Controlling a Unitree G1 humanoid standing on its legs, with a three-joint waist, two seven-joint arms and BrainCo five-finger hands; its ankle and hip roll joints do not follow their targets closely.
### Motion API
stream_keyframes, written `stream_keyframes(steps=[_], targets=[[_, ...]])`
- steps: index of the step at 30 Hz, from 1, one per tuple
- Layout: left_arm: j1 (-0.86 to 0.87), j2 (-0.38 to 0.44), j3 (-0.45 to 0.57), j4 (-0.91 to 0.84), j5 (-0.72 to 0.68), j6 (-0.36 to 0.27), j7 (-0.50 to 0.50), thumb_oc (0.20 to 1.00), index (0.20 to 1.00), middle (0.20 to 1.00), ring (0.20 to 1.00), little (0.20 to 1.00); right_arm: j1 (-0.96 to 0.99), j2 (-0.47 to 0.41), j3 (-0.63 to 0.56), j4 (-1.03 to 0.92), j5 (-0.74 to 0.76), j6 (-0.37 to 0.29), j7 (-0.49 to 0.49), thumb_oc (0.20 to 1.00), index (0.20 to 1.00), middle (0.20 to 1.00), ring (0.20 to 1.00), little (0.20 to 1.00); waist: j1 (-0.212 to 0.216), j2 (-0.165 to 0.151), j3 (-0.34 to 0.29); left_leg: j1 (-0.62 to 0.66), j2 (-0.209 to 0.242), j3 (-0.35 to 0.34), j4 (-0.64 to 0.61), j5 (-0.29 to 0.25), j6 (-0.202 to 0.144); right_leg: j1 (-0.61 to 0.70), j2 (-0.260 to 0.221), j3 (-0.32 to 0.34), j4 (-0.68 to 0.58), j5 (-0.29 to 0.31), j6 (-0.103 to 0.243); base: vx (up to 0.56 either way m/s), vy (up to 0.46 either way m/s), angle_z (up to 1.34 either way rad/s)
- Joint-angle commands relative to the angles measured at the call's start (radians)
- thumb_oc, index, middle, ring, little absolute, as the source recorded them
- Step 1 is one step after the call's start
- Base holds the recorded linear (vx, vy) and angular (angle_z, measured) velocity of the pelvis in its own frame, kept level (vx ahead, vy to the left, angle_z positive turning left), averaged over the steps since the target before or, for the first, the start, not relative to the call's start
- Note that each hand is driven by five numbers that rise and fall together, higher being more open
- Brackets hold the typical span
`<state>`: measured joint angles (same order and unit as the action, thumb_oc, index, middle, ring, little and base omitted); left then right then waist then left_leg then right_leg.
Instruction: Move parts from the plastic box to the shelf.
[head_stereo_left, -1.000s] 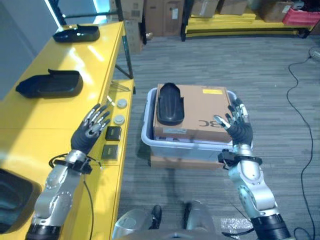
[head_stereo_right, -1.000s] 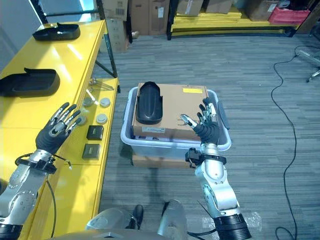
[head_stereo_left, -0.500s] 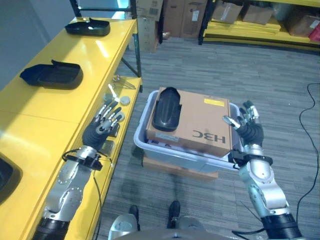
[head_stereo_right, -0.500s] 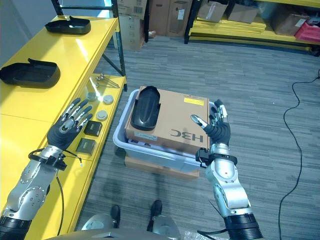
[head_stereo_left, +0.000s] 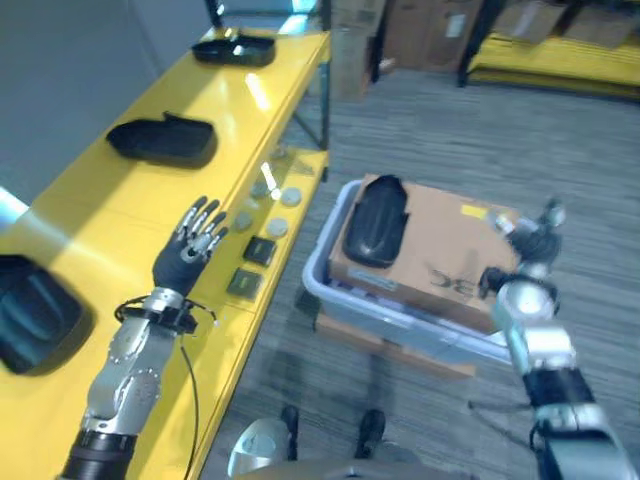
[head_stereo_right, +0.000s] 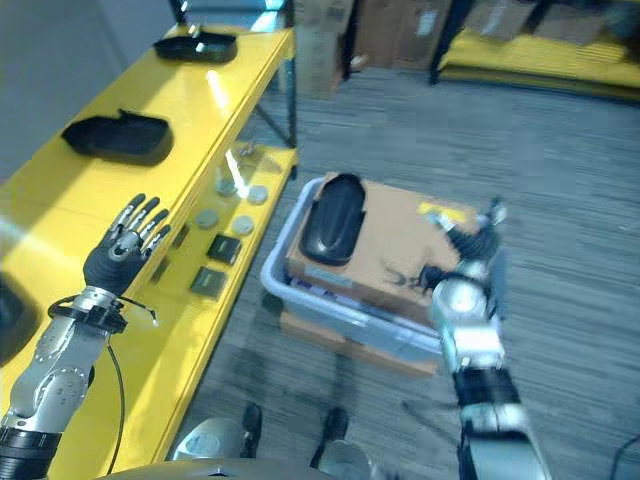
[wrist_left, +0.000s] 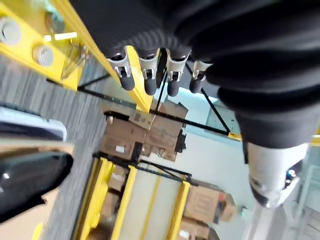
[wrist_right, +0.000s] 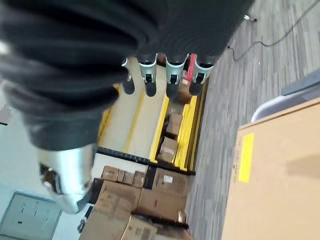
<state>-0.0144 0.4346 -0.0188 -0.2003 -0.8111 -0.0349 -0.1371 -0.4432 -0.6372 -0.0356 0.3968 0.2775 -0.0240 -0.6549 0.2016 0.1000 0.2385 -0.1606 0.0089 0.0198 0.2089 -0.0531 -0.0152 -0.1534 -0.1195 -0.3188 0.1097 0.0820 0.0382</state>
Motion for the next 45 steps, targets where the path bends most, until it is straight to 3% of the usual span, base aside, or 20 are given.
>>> stream_keyframes(steps=[1, 5, 8, 17, 21, 26, 31, 35, 40, 45], targets=[[-0.080, 0.091, -0.029, -0.019, -0.005, -0.105, -0.022, 1.000, 1.000, 1.000, 1.000, 1.000, -0.097, -0.050, 0.060, 0.064, -0.080, -0.055, -0.107, 1.000, 1.000, 1.000, 1.000, 1.000, 0.039, -0.022, 0.045, -0.136, -0.019, -0.076, 0.040, 0.045, -0.021, -0.004, -0.063, -0.005, 0.075, -0.093, 0.096, -0.29, 0.003, 0.35], [-0.107, 0.097, -0.070, -0.004, -0.021, -0.142, -0.041, 1.000, 1.000, 1.000, 1.000, 1.000, -0.182, -0.091, 0.096, 0.281, -0.006, -0.109, -0.180, 1.000, 1.000, 1.000, 1.000, 1.000, 0.076, -0.006, 0.101, -0.203, -0.047, -0.109, 0.051, 0.061, -0.013, -0.043, -0.077, -0.032, 0.084, -0.084, 0.095, -0.14, 0.024, 0.41], [-0.113, 0.110, -0.089, 0.003, -0.018, -0.175, -0.039, 1.000, 1.000, 1.000, 1.000, 1.000, -0.216, -0.113, 0.116, 0.383, 0.046, -0.119, -0.177, 1.000, 1.000, 1.000, 1.000, 1.000, 0.095, 0.000, 0.126, -0.223, -0.057, -0.115, 0.048, 0.064, -0.011, -0.048, -0.086, -0.046, 0.076, -0.085, 0.097, -0.06, 0.034, 0.20], [-0.110, 0.129, -0.102, 0.005, -0.014, -0.210, -0.044, 1.000, 1.000, 1.000, 1.000, 1.000, -0.247, -0.130, 0.136, 0.460, 0.112, -0.160, -0.166, 1.000, 1.000, 1.000, 1.000, 1.000, 0.117, 0.004, 0.160, -0.254, -0.068, -0.124, 0.044, 0.069, -0.007, -0.054, -0.100, -0.065, 0.064, -0.087, 0.097, -0.01, 0.008, 0.10], [-0.123, 0.139, -0.101, 0.004, -0.014, -0.278, -0.064, 1.000, 1.000, 1.000, 1.000, 1.000, -0.273, -0.138, 0.135, 0.459, 0.149, -0.153, -0.176, 1.000, 1.000, 1.000, 1.000, 1.000, 0.120, 0.001, 0.176, -0.265, -0.069, -0.124, 0.041, 0.070, -0.007, -0.061, -0.100, -0.067, 0.061, -0.088, 0.098, -0.01, -0.030, 0.06], [-0.164, 0.148, -0.109, -0.039, 0.043, -0.320, -0.097, 1.000, 1.000, 1.000, 1.000, 1.000, -0.308, -0.146, 0.135, 0.492, 0.179, -0.153, -0.155, 1.000, 1.000, 1.000, 1.000, 1.000, 0.124, 0.002, 0.191, -0.276, -0.068, -0.127, 0.035, 0.074, -0.011, -0.069, -0.098, -0.072, 0.060, -0.089, 0.099, 0.00, -0.013, 0.00], [-0.208, 0.152, -0.131, -0.040, 0.068, -0.326, -0.070, 1.000, 1.000, 1.000, 1.000, 1.000, -0.337, -0.133, 0.161, 0.510, 0.182, -0.124, -0.143, 1.000, 1.000, 1.000, 1.000, 1.000, 0.121, 0.000, 0.202, -0.282, -0.069, -0.127, 0.035, 0.076, -0.012, -0.076, -0.097, -0.071, 0.062, -0.089, 0.099, 0.00, 0.000, 0.00], [-0.246, 0.145, -0.155, -0.032, 0.101, -0.369, -0.090, 1.000, 1.000, 1.000, 1.000, 1.000, -0.363, -0.114, 0.181, 0.535, 0.194, -0.089, -0.123, 1.000, 1.000, 1.000, 1.000, 1.000, 0.116, -0.001, 0.215, -0.291, -0.068, -0.124, 0.037, 0.077, -0.012, -0.091, -0.098, -0.070, 0.069, -0.089, 0.099, 0.00, 0.000, 0.00], [-0.291, 0.132, -0.196, -0.046, 0.107, -0.356, -0.143, 1.000, 1.000, 1.000, 1.000, 1.000, -0.382, -0.101, 0.202, 0.574, 0.194, -0.067, -0.100, 1.000, 1.000, 1.000, 1.000, 1.000, 0.110, 0.000, 0.226, -0.301, -0.070, -0.122, 0.042, 0.078, -0.011, -0.105, -0.099, -0.066, 0.080, -0.089, 0.098, 0.00, 0.000, 0.00], [-0.340, 0.112, -0.256, -0.035, 0.145, -0.343, -0.120, 1.000, 1.000, 1.000, 1.000, 1.000, -0.420, -0.086, 0.239, 0.610, 0.210, -0.035, -0.094, 1.000, 1.000, 1.000, 1.000, 1.000, 0.099, 0.000, 0.239, -0.314, -0.070, -0.117, 0.054, 0.079, -0.010, -0.124, -0.101, -0.056, 0.100, -0.090, 0.098, 0.00, 0.000, 0.00]])
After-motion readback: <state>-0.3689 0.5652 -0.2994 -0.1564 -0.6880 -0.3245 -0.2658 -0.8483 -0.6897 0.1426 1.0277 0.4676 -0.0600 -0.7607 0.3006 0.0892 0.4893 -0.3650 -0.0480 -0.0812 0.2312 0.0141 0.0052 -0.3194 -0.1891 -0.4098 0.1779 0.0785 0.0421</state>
